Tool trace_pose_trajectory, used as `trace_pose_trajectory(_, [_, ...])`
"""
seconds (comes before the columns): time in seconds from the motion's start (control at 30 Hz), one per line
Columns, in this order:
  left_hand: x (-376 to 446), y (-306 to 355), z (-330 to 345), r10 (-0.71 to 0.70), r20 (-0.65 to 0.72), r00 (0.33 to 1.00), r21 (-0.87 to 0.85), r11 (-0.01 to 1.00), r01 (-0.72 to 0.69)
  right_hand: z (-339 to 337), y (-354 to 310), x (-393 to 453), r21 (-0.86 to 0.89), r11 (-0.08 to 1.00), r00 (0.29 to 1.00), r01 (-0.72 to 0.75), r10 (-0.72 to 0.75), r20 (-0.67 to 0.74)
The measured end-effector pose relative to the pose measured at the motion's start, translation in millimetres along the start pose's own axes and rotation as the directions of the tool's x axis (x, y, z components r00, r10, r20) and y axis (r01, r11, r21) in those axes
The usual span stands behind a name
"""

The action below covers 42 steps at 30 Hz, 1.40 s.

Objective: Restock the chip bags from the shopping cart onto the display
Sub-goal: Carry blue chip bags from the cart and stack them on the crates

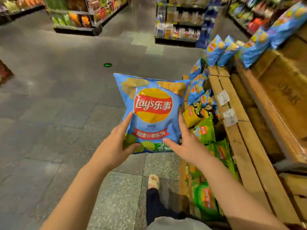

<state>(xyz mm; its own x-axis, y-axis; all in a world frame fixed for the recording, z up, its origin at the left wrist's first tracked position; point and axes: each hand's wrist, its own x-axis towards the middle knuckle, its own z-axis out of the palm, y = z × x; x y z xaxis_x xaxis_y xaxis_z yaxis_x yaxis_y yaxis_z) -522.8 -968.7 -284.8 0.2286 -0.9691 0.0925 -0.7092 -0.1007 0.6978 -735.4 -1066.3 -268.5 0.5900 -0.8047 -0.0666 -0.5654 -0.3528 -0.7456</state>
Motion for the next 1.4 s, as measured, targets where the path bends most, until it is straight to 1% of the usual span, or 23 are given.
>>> trace_pose_trajectory(0.07, [47,-7,6,0.024,0.01,1.0,-0.023,0.999,-0.024,-9,16,41,-0.044,0.999,0.999,0.0,-0.002,-0.045])
trace_pose_trajectory(0.1, [72,-10,7,0.037,0.022,0.999,-0.033,0.999,-0.036,-15,22,62,-0.038,0.999,0.998,-0.001,-0.002,-0.066])
trace_pose_trajectory(0.23, [178,-10,-2,0.081,0.123,0.989,0.02,0.996,-0.084,-46,38,141,0.061,0.997,0.992,-0.045,0.052,-0.114])
trace_pose_trajectory(0.3, [231,-6,-9,0.132,0.121,0.984,0.034,0.99,-0.137,-66,38,180,0.106,0.992,0.985,-0.065,0.08,-0.153])
trace_pose_trajectory(0.37, [280,-6,-12,0.183,0.093,0.979,0.018,0.982,-0.186,-86,37,218,0.078,0.995,0.978,-0.063,0.077,-0.195])
trace_pose_trajectory(0.43, [320,-12,-13,0.202,0.095,0.975,-0.019,0.979,-0.201,-100,34,252,0.048,0.996,0.974,-0.076,0.085,-0.209])
trace_pose_trajectory(0.6, [416,-47,-15,0.205,0.156,0.966,-0.089,0.977,-0.193,-111,44,334,0.063,0.988,0.97,-0.138,0.148,-0.194])
trace_pose_trajectory(0.7, [485,-67,-12,0.245,0.21,0.947,-0.098,0.968,-0.229,-109,54,393,0.119,0.984,0.958,-0.13,0.156,-0.242])
trace_pose_trajectory(0.8, [556,-82,-15,0.305,0.249,0.919,-0.119,0.952,-0.283,-110,60,452,0.142,0.976,0.933,-0.167,0.203,-0.298])
trace_pose_trajectory(0.9, [630,-89,-20,0.364,0.302,0.881,-0.117,0.931,-0.344,-122,61,501,0.178,0.956,0.894,-0.232,0.282,-0.348])
trace_pose_trajectory(1.0, [691,-82,-15,0.428,0.345,0.835,-0.175,0.904,-0.391,-139,57,533,0.213,0.931,0.838,-0.298,0.362,-0.408])
trace_pose_trajectory(1.07, [725,-72,-2,0.476,0.395,0.786,-0.229,0.879,-0.418,-152,59,545,0.232,0.901,0.789,-0.365,0.432,-0.437])
trace_pose_trajectory(1.13, [751,-58,14,0.54,0.432,0.722,-0.286,0.842,-0.458,-163,65,551,0.256,0.878,0.737,-0.404,0.479,-0.478])
trace_pose_trajectory(1.23, [787,-36,43,0.6,0.476,0.643,-0.318,0.799,-0.511,-180,83,556,0.258,0.838,0.654,-0.482,0.539,-0.53])
trace_pose_trajectory(1.3, [809,-19,64,0.636,0.496,0.591,-0.347,0.77,-0.536,-194,99,560,0.287,0.821,0.601,-0.493,0.56,-0.571])
trace_pose_trajectory(1.4, [842,13,94,0.689,0.49,0.534,-0.4,0.722,-0.565,-225,125,569,0.338,0.825,0.547,-0.452,0.556,-0.626])
